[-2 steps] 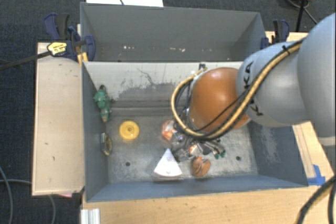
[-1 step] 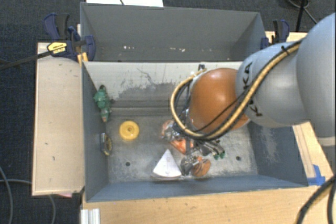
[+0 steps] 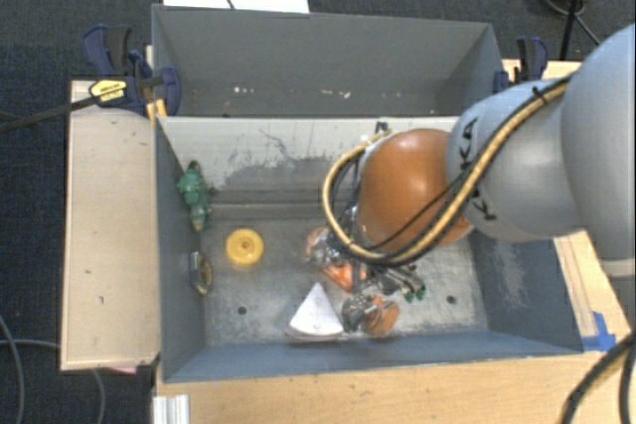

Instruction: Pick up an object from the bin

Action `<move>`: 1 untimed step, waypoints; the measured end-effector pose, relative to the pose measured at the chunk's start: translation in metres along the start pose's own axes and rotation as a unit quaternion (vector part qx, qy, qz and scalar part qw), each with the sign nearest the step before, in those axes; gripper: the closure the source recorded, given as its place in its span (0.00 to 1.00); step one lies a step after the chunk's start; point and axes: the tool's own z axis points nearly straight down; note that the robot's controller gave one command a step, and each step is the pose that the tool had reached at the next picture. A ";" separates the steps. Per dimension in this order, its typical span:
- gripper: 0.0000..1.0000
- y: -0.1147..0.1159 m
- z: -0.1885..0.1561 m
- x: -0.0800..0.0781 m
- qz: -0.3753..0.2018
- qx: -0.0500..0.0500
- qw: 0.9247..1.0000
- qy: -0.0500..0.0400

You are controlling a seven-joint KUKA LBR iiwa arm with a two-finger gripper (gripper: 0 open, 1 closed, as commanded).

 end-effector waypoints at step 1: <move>0.00 -0.016 -0.001 0.015 -0.023 0.000 1.000 0.000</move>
Offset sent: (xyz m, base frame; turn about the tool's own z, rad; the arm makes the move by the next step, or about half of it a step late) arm 0.0442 -0.0834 -0.0014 -0.0681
